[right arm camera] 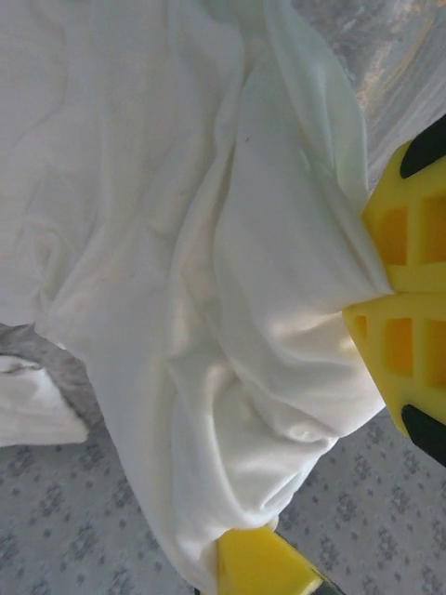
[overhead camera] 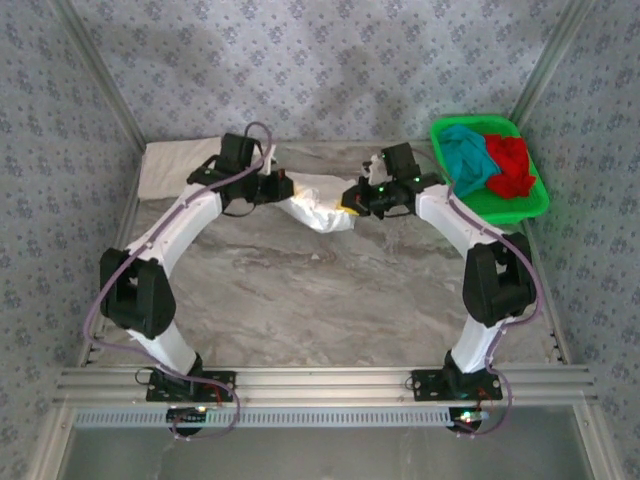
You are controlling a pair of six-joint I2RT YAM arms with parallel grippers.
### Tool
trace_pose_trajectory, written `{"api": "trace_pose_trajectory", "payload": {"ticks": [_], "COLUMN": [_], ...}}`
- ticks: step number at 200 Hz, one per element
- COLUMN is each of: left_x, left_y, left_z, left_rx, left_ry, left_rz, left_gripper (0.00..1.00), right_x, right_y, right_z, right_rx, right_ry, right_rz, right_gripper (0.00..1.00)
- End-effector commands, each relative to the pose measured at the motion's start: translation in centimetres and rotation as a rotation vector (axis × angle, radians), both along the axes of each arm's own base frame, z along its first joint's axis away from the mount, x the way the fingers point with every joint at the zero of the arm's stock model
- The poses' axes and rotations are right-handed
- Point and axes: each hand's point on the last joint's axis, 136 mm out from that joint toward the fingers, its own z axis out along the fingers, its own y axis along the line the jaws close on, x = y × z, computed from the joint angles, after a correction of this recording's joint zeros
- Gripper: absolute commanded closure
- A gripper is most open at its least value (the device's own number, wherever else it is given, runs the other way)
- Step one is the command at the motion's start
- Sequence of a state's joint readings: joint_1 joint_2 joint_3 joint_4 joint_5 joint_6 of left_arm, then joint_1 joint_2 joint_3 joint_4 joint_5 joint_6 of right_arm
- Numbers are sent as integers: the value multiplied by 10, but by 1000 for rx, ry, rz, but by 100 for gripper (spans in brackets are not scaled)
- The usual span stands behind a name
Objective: Fold and stack the t-shirts
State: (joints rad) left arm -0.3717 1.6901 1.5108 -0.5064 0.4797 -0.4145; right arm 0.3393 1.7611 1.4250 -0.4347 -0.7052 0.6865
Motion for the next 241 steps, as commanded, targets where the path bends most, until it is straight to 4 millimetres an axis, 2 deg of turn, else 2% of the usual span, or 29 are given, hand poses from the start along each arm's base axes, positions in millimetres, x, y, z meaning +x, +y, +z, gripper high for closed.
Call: {"api": "trace_pose_trajectory", "payload": {"ticks": [1, 18, 42, 52, 58, 75, 84, 92, 104, 114, 125, 132, 140, 163, 166, 178, 199, 211, 241], "left_x": [-1, -6, -34, -52, -65, -112, -141, -162, -175, -166, -146, -131, -114, -72, -66, -46, -24, -12, 25], "left_y": [4, 1, 7, 13, 17, 25, 24, 25, 33, 38, 43, 44, 40, 19, 17, 12, 8, 13, 38], "left_z": [-2, -21, -61, -81, -90, -118, -123, -120, -101, -76, -50, -39, -35, -47, -48, -47, -42, -44, -57], "left_rx": [26, 22, 31, 42, 45, 51, 53, 72, 61, 29, -1, -6, 0, -7, -16, -36, -30, -18, -31], "left_ry": [1, 32, 95, 125, 145, 232, 274, 277, 236, 151, 60, 22, 12, 22, 21, 9, 7, -7, 15], "left_rz": [-50, -73, -70, -58, -50, -32, -47, -52, -28, 3, 23, 16, -10, -74, -76, -82, -106, -100, -51], "left_gripper": [100, 100, 100, 100, 100, 100, 100, 100, 100, 100, 100, 100, 100, 100, 100, 100, 100, 100, 100], "right_x": [-5, -13, -44, -60, -77, -117, -141, -156, -161, -148, -127, -114, -99, -63, -54, -32, -4, 9, 39], "right_y": [-3, -2, -2, -2, -5, -11, -14, -15, -20, -22, -24, -24, -22, -10, -6, -1, 1, -1, -16], "right_z": [-1, -12, -39, -52, -68, -91, -91, -83, -62, -39, -19, -17, -19, -45, -36, -28, -15, -21, -50], "right_rx": [-8, 5, -65, -75, -80, -92, -85, -75, -60, -24, -11, -22, -36, -47, -34, -35, -27, -30, -29], "right_ry": [35, 42, 30, 50, 90, 168, 201, 209, 179, 123, 61, 47, 33, 72, 47, 16, -10, 20, 104], "right_rz": [33, 52, 121, 133, 139, 137, 150, 140, 97, 57, 37, 39, 53, 99, 103, 89, 65, 50, -19], "right_gripper": [100, 100, 100, 100, 100, 100, 100, 100, 100, 100, 100, 100, 100, 100, 100, 100, 100, 100, 100]}}
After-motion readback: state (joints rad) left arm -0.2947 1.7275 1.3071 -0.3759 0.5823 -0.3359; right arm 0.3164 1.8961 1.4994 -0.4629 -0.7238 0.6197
